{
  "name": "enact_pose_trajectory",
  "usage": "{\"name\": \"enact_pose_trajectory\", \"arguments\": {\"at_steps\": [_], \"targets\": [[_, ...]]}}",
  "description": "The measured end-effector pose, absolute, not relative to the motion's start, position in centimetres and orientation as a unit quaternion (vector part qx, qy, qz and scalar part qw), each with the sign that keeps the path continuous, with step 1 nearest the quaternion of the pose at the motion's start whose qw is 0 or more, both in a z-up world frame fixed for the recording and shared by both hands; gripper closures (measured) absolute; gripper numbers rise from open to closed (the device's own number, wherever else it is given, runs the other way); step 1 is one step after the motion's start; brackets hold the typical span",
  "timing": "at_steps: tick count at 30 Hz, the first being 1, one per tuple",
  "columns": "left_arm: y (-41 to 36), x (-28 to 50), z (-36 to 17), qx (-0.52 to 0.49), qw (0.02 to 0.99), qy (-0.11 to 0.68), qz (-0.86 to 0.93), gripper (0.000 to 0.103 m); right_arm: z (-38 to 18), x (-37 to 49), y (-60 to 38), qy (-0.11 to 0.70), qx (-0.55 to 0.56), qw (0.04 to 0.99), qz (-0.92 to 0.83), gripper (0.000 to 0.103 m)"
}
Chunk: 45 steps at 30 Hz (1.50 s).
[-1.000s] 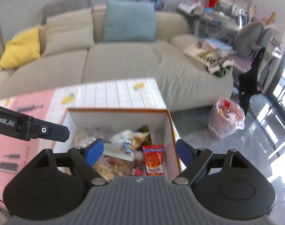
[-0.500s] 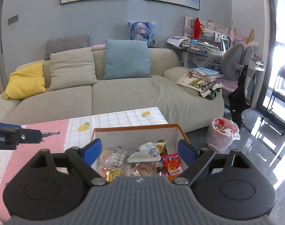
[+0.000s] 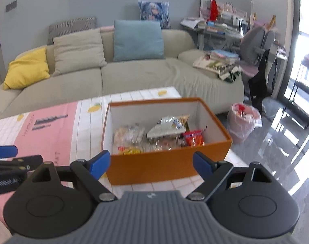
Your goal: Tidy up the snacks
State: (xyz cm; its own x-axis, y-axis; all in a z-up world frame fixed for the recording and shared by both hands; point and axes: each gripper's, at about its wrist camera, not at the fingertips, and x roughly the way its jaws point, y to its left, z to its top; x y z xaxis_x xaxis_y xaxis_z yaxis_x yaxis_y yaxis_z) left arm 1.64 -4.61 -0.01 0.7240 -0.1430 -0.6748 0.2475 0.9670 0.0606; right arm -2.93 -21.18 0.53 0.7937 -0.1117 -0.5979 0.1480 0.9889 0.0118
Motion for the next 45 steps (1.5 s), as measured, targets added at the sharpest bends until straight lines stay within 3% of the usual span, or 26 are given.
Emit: {"name": "enact_pose_trajectory", "arguments": {"at_steps": [45], "targets": [[-2.7,1.4,-0.8,0.069,0.919,0.381,-0.079,0.031,-0.7,-2.1,-19.3,0.325,-0.009,0.945,-0.045,0.015]]}}
